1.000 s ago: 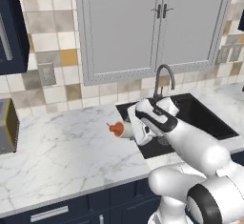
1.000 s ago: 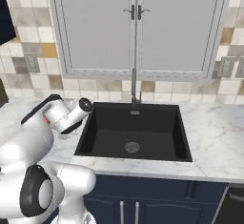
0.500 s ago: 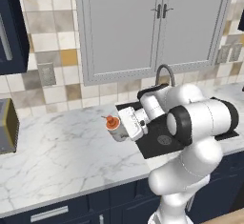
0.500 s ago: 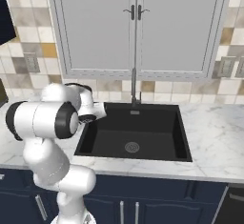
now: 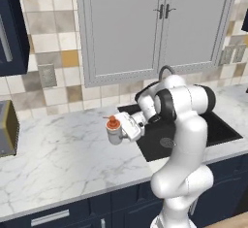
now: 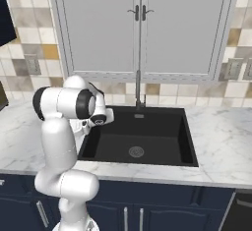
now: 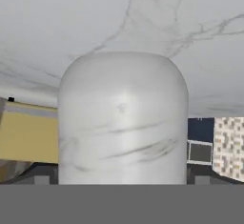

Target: Restock the sink supplies by placing the sponge and soap dispenser on the counter and next to the sink. Make sure the soap dispenser is upright.

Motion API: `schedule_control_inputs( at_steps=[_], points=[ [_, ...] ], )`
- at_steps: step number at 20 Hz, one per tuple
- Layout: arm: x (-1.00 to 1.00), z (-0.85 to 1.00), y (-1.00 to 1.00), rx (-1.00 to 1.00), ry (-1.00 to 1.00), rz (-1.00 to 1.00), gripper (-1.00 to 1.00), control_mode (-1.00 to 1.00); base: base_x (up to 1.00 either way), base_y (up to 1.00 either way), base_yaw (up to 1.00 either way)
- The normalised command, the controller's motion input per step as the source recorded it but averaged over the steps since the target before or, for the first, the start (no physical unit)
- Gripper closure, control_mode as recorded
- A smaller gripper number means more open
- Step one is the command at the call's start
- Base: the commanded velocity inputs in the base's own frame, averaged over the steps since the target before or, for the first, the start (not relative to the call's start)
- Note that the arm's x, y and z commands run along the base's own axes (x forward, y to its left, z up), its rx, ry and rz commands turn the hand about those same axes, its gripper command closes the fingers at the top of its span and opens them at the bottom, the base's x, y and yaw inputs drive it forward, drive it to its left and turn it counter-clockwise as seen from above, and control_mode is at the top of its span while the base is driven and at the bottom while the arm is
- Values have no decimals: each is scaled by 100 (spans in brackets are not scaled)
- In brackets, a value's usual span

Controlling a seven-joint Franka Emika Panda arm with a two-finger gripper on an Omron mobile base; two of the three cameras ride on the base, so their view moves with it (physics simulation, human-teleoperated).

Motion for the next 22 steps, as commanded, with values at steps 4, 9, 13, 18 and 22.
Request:
schedule_control_inputs(
  at_steps=[4,9,13,18,22],
  points=[
    [23,-16,0,0,0,0,100,-100,0,0,0],
    [2,-33,0,-7,-8,0,100,-100,0,0,0],
    [0,-41,0,-8,-12,-1,100,-100,0,0,0],
    [11,-28,-39,-2,-11,0,100,-100,0,0,0],
    [7,-42,-61,7,0,0,100,-100,0,0,0]
  ],
)
